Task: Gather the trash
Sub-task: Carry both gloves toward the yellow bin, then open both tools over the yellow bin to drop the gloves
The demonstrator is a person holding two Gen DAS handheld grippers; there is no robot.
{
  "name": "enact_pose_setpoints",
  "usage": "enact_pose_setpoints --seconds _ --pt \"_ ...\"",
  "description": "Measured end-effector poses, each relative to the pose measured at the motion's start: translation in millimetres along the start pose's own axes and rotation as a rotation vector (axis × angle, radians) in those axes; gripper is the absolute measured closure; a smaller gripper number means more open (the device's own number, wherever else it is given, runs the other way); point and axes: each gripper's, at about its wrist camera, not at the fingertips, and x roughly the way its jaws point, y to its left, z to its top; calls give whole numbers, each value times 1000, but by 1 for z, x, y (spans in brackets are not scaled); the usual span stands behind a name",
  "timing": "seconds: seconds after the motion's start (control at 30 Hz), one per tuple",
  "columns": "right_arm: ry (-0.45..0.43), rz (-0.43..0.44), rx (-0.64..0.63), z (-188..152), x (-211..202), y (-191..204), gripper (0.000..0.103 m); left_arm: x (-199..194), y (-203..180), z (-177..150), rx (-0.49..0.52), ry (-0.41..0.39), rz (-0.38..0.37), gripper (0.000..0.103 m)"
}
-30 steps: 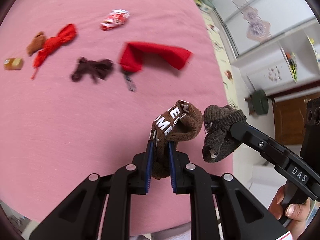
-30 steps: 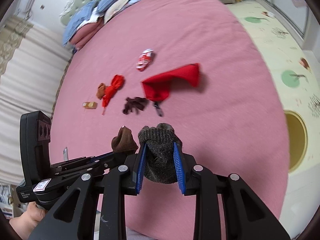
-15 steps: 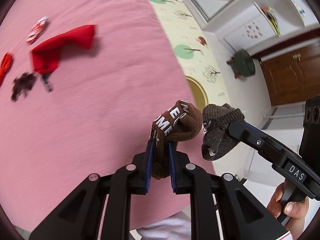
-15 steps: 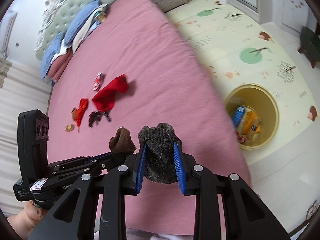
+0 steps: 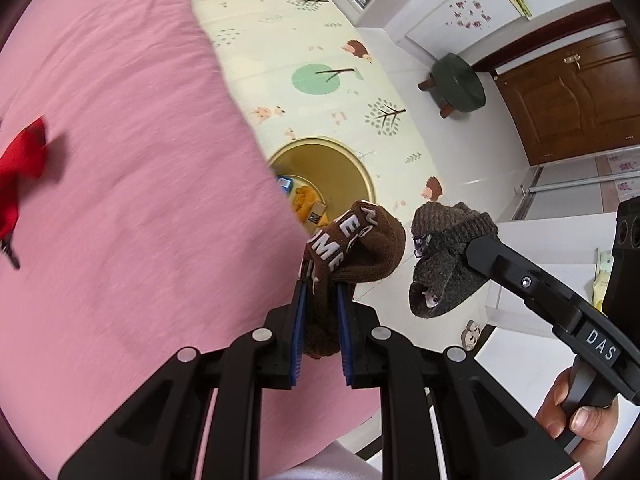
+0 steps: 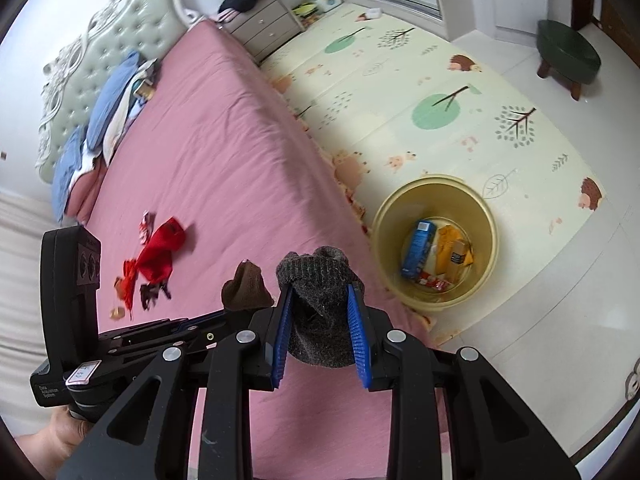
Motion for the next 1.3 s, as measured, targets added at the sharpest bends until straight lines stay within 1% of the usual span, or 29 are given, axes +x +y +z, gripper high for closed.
enact_pose_setpoints --seconds 0.23,0.37,0.5,0.57,0.63,0.67,0.73,0.77,0.8,0.87,0.93,1.03,1.13,1.3 --pt "-13 -16 71 20 6 -38 76 31 -26 33 45 49 5 88" --pt "-2 -21 114 27 14 -60 76 50 -38 50 74 77 9 88" --pt "0 -33 136 33 19 -74 76 67 -47 64 93 101 15 87" --pt "-3 -40 143 38 20 -81 76 74 -52 70 107 119 0 87" --pt "-8 -48 147 41 19 -85 76 79 -58 77 124 123 1 85" --pt "-10 -47 153 43 18 -88 73 81 -62 81 133 125 -2 81" --pt "-34 -50 171 48 13 -93 68 82 -65 86 144 115 -5 67" --pt "-46 -48 182 50 9 -97 61 82 -67 89 150 108 6 48" --pt "-52 -45 190 52 7 -100 56 82 -68 91 150 102 18 34" --pt "-59 -58 193 57 5 -104 56 82 -68 95 142 87 12 32" --pt "-57 -70 190 61 5 -106 56 84 -66 97 134 109 12 30" --pt "-47 -80 191 63 6 -105 56 82 -64 96 133 108 13 28" --pt "-38 -74 179 63 8 -98 56 78 -61 92 123 101 14 25" --pt "-20 -64 147 63 12 -77 56 63 -45 82 93 83 3 25"
